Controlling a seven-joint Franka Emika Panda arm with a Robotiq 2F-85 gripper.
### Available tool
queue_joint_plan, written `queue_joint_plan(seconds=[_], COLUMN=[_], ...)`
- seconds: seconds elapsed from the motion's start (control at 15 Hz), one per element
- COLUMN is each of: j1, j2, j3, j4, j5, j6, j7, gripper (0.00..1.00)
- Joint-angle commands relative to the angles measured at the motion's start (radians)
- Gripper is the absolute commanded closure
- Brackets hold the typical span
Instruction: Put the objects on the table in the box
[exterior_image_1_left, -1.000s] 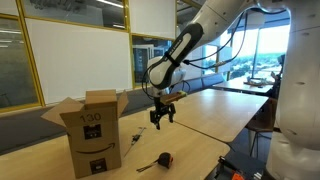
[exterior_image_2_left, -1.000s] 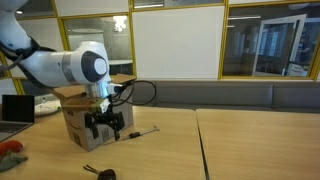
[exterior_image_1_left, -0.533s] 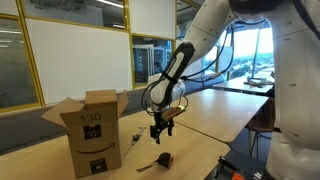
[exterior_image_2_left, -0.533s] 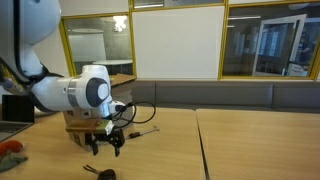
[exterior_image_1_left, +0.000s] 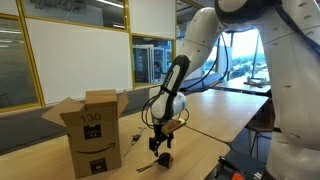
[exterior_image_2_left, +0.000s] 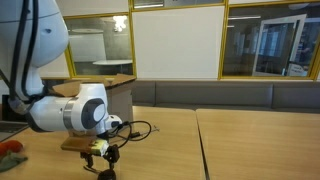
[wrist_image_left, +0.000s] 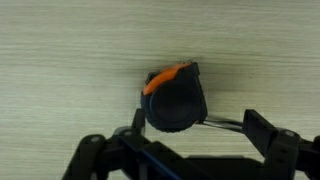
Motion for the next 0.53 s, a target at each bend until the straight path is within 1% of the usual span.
queue_joint_plan(seconds=[0.0, 0.13, 0.47], j1=[0.014, 0.029, 0.023], j2=[0.022, 0.037, 0.059], j3=[0.000, -0.019, -0.036], j4=[-0.026, -0.031, -0.022], j5=[0.025, 0.001, 0.002], j6=[0.063, 0.074, 0.073], j7=[-0.015, 0.009, 0.002], gripper=[0.00, 0.00, 0.00])
